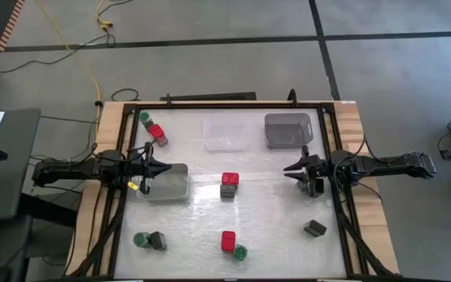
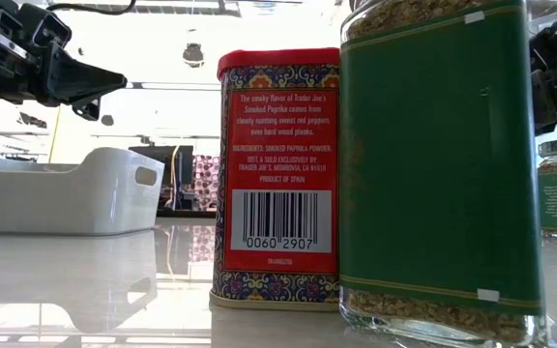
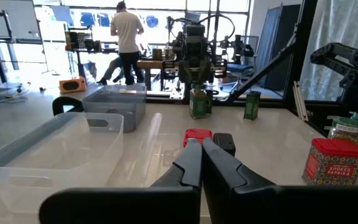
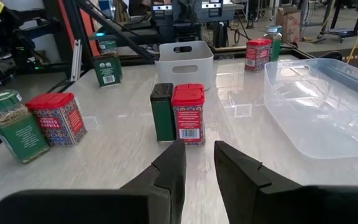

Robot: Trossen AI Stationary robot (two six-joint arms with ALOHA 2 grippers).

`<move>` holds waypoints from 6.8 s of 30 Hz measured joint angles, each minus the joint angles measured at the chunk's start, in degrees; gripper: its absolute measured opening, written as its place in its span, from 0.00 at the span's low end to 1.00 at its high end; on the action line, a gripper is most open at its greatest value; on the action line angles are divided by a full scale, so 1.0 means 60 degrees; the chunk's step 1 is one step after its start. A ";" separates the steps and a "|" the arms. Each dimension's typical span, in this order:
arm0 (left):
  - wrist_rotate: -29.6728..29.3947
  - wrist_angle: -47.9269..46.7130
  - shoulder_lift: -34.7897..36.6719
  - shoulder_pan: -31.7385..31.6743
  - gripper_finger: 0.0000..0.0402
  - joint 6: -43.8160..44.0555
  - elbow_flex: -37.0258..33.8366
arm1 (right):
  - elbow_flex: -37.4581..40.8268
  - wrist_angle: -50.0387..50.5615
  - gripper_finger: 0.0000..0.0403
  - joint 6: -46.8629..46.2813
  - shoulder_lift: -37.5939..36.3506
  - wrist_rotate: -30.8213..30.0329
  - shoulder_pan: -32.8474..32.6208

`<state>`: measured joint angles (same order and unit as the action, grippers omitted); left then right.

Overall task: Sort spices by type
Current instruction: Put the red seasoning can into the transparent bin

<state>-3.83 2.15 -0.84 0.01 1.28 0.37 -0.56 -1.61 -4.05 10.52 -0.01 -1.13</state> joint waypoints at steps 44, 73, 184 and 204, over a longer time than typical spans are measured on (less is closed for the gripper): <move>0.0000 0.0001 0.0000 0.0000 0.00 0.0000 -0.0001 | -0.3080 0.1004 0.51 0.0002 0.0867 -0.1778 0.0926; -0.0001 0.0000 -0.0004 0.0000 0.00 -0.0002 0.0000 | -0.9036 0.3018 0.67 0.0188 0.9064 -0.1756 0.0447; -0.0001 0.0001 -0.0004 0.0003 0.00 0.0000 -0.0001 | -1.0856 0.1971 0.67 -0.0645 1.4848 -0.0244 0.0087; -0.0001 -0.0001 -0.0002 0.0002 0.00 -0.0002 -0.0001 | -1.0863 0.1443 0.85 -0.0921 1.4848 -0.0248 0.0235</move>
<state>-3.84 2.14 -0.85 0.02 1.27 0.36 -65.73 7.05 -9.58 99.61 -1.50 0.29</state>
